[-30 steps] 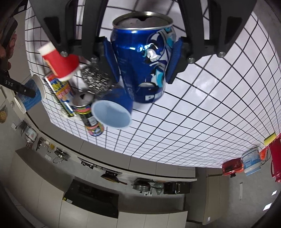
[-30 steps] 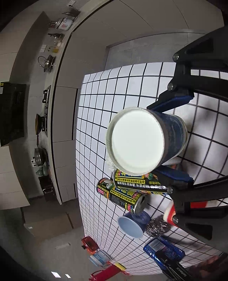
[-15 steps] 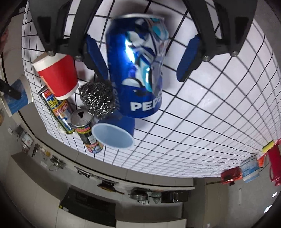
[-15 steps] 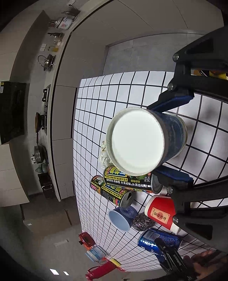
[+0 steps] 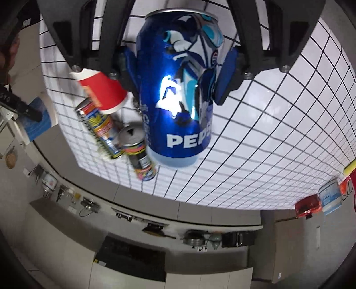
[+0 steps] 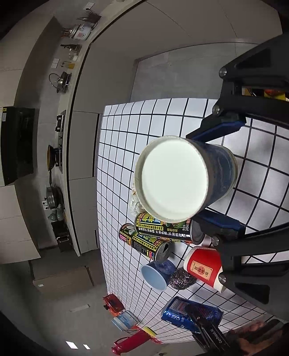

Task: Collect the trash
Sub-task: 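Carry the Pepsi can and blue-patterned cup over the bin and open both tools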

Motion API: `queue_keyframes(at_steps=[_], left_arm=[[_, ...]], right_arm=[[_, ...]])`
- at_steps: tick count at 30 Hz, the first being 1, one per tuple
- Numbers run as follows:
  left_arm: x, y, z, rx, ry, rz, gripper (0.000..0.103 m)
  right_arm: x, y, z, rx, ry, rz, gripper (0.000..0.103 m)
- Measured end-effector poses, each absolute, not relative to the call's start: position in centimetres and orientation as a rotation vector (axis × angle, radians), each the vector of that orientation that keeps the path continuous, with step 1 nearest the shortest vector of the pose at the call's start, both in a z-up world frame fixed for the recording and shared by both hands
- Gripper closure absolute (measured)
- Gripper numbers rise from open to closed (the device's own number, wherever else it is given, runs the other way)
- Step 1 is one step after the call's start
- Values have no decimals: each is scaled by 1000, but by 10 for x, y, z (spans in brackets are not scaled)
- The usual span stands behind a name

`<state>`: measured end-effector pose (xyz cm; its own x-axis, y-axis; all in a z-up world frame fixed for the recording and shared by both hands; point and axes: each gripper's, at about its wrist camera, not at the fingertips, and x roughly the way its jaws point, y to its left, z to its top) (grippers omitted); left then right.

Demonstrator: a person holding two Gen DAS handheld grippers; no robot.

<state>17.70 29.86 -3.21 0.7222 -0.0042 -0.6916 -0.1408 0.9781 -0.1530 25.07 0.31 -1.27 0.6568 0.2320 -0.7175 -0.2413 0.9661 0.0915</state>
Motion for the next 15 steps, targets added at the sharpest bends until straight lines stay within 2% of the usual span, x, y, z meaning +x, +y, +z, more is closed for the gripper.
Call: queue_keyframes(at_steps=[5, 15], left_arm=[[167, 276, -19, -192, 734, 37, 45], [154, 221, -7, -159, 708, -25, 47]], right_arm=[[238, -15, -3, -7, 795, 258, 41], [207, -64, 8, 13, 777, 222, 41]])
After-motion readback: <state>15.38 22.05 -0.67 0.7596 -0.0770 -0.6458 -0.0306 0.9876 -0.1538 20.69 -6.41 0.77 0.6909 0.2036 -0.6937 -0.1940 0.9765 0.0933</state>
